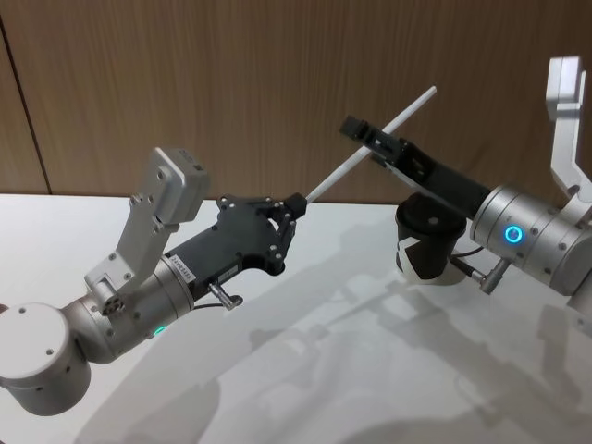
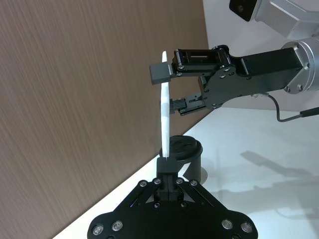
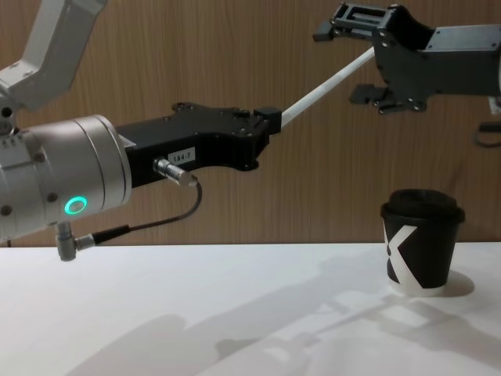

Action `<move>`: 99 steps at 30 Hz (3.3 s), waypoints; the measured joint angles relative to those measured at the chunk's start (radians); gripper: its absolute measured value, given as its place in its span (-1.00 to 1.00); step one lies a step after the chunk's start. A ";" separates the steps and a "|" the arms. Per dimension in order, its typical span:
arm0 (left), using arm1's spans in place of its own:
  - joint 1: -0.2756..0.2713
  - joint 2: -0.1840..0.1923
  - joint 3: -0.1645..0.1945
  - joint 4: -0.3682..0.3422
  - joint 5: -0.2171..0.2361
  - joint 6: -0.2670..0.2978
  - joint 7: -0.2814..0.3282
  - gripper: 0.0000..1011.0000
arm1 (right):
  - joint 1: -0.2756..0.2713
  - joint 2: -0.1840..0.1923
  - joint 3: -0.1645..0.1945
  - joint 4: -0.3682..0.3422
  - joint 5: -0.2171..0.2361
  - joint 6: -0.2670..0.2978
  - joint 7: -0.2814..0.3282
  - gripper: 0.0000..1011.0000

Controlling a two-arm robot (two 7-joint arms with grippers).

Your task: Pick up the straw with one hand, pass it to the other hand, and insert it into the cup.

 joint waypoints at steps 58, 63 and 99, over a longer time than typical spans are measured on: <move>0.000 0.000 0.000 0.000 0.000 0.000 0.000 -0.35 | -0.006 -0.002 -0.016 -0.009 -0.005 -0.021 -0.001 -0.99; 0.000 0.000 0.000 0.000 0.000 0.000 0.000 -0.02 | 0.000 0.007 -0.031 -0.010 -0.022 -0.035 0.008 -0.99; 0.000 0.000 0.000 0.000 0.000 0.000 0.000 0.98 | 0.156 0.287 -0.177 -0.049 -0.317 -0.196 0.160 -0.99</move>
